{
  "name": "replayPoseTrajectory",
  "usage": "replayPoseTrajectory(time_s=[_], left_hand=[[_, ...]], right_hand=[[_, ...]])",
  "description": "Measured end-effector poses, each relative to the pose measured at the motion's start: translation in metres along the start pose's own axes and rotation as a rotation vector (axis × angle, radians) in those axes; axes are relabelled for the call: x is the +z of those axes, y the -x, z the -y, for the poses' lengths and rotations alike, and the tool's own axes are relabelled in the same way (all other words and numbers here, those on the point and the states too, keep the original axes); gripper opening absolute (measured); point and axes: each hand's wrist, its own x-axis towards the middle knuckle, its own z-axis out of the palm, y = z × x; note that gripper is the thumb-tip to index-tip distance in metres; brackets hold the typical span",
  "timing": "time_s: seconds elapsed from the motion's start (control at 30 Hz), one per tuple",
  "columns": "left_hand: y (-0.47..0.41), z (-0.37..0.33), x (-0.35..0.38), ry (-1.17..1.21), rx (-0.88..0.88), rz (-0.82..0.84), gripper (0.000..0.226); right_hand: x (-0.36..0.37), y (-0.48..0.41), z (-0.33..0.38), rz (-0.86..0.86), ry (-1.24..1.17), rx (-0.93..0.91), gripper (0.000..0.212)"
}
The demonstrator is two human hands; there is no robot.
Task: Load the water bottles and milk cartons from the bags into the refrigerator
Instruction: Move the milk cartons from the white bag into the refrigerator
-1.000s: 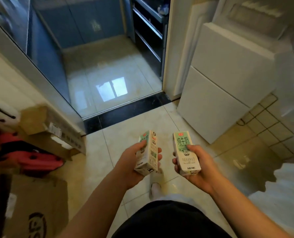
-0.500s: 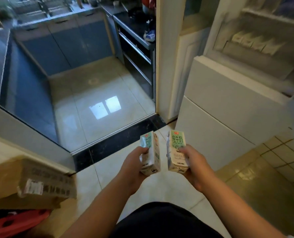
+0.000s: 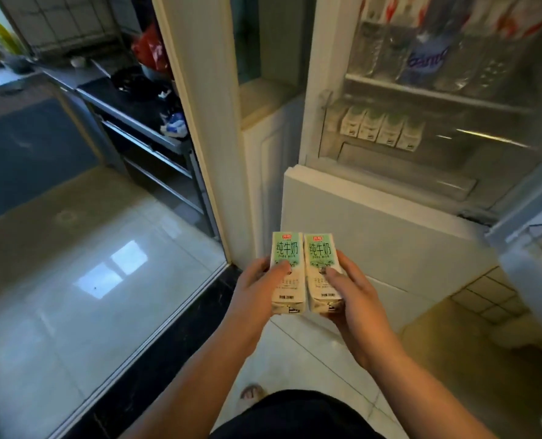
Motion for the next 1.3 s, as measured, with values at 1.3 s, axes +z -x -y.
replayPoseTrajectory(time_s=[1.3], left_hand=[[-0.291,-0.267,0.325,-1.174,0.174,0.644,0.028]], right_hand=[[-0.140,-0.236,0.308,-0.443,0.876,0.010,0.047]])
